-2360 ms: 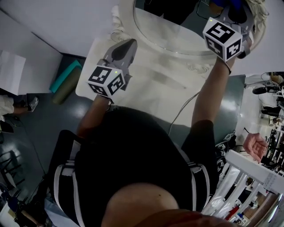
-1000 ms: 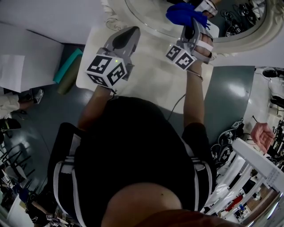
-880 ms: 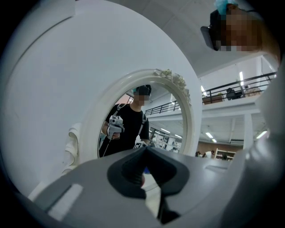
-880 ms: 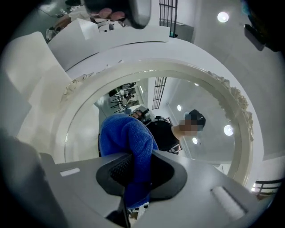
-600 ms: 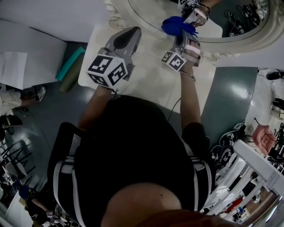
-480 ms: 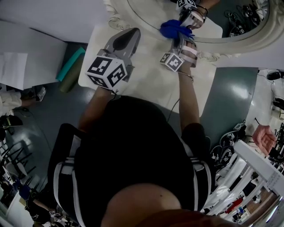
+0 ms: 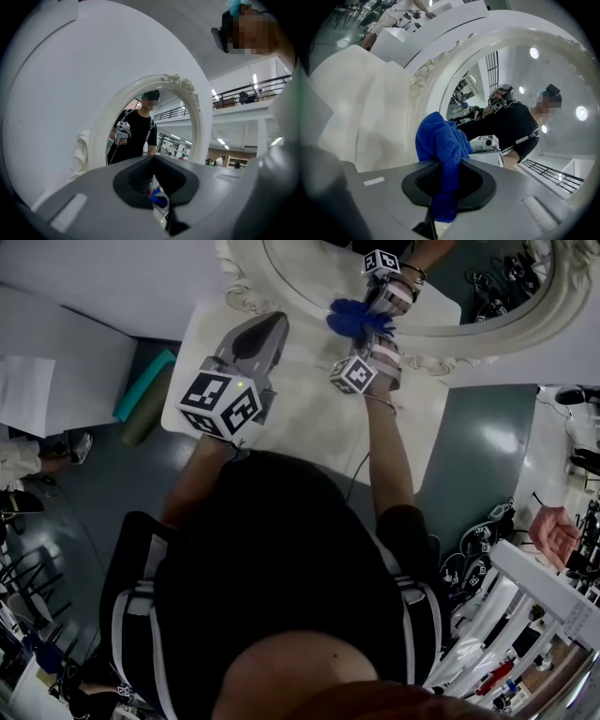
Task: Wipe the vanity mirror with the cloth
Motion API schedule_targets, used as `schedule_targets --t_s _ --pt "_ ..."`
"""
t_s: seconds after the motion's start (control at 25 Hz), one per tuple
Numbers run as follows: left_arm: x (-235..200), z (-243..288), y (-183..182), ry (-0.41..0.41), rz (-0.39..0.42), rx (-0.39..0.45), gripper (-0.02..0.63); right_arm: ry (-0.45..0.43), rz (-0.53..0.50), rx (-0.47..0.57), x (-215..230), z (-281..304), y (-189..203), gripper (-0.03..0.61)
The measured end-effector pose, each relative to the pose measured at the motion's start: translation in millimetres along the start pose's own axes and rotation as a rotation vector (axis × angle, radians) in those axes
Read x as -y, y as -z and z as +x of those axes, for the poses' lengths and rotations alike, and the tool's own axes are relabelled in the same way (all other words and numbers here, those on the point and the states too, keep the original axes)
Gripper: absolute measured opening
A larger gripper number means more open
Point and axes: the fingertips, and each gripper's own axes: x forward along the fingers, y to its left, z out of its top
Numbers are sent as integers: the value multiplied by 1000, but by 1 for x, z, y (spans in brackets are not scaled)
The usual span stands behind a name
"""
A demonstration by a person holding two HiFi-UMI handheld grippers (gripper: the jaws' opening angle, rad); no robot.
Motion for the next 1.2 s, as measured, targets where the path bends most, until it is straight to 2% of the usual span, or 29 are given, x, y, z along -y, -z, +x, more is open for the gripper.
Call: schedule_targets --t_s 0.16,0.28,0.44,0.56,0.8,1.0,1.2 --pt "4 -2 -4 18 0 15 9 -20 -10 19 -1 0 0 55" --pt "10 -3 -7 36 3 28 9 -25 -55 25 5 -4 -1 63" --pt "9 -5 -6 48 4 29 9 66 -98 106 36 -38 -21 69" --pt "9 -7 -7 48 0 31 9 187 -137 195 90 -87 -46 69" --pt "13 -5 -4 57 -6 36 9 492 -173 348 238 -194 -96 69" --pt "16 -7 -8 63 -6 47 9 672 -199 339 345 -238 -103 69" --pt "20 -7 -8 65 -12 53 9 746 -181 290 400 -244 -91 69"
